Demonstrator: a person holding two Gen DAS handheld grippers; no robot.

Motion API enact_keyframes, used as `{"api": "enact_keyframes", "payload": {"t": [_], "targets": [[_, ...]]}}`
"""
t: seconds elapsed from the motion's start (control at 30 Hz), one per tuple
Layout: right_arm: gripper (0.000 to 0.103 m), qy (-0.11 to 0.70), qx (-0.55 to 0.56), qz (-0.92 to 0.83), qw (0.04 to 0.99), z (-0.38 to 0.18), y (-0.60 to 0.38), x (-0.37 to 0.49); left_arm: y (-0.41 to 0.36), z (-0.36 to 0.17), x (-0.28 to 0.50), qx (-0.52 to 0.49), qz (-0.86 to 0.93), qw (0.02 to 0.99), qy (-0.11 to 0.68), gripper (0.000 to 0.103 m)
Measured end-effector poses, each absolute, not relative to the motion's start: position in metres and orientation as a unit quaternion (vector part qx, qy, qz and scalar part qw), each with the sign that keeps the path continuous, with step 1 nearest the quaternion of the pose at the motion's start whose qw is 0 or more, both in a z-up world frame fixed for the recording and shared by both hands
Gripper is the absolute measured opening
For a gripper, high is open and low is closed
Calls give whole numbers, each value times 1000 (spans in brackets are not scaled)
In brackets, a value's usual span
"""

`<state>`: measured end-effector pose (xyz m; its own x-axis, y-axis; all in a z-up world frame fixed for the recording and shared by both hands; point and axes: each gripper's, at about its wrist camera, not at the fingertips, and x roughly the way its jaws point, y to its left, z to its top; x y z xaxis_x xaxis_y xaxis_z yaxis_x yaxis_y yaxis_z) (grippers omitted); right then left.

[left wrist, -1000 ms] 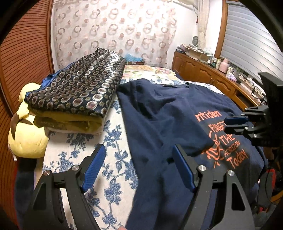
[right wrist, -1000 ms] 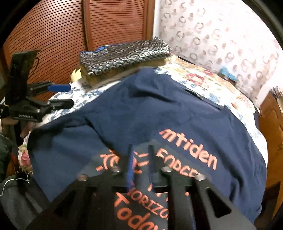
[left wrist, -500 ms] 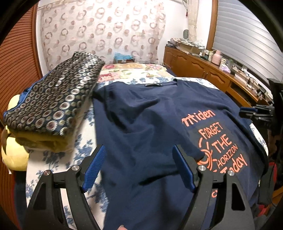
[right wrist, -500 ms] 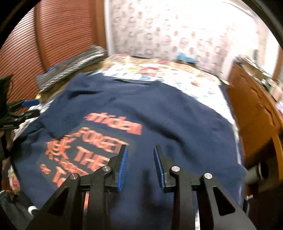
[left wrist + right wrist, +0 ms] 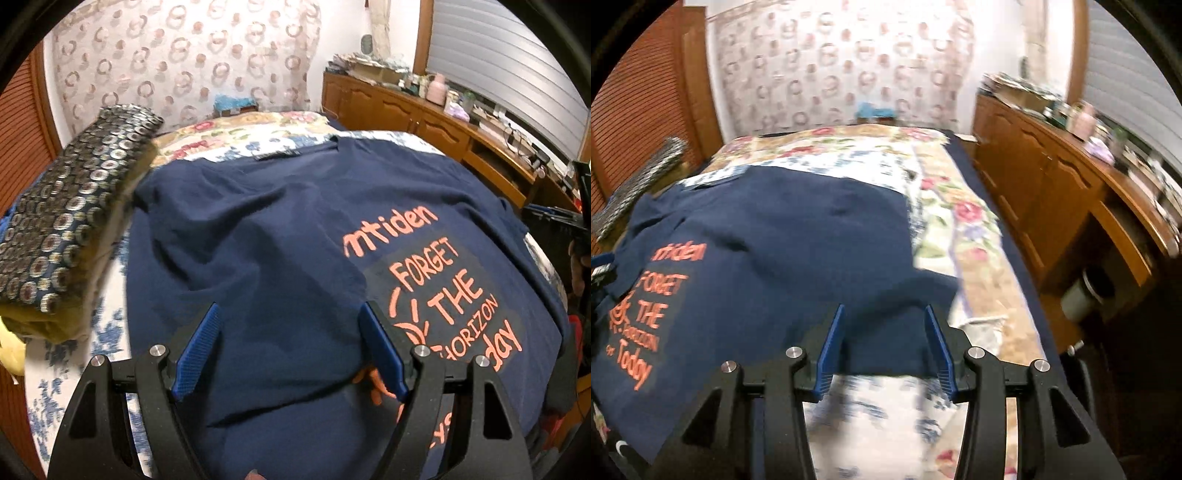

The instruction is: Fold small clothes

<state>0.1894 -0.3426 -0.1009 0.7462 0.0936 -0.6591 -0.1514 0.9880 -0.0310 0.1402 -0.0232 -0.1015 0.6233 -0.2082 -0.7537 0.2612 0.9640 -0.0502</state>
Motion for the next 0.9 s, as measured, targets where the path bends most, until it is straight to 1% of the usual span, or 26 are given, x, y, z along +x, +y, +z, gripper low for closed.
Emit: {"api": "enact_keyframes", "payload": {"t": [0.3,0.43,0.53,0.6,0.9], "targets": [[46,371,-2,76,925,-104,-352,204,-38,-113,147,46,-133,889,435,78],[46,388,19,90,917,-107,-367,215,-44,-116,147,58,-134,889,434,84],[47,390,40,98,915,-107,-386,225,-47,-118,148,61,-134,889,434,86],[47,389,47,103,914,-107,-398,218,-48,-118,148,62,-138,887,436,88],[47,401,95,124,903,-107,-416,215,-49,-118,147,64,-139,887,436,91]]}}
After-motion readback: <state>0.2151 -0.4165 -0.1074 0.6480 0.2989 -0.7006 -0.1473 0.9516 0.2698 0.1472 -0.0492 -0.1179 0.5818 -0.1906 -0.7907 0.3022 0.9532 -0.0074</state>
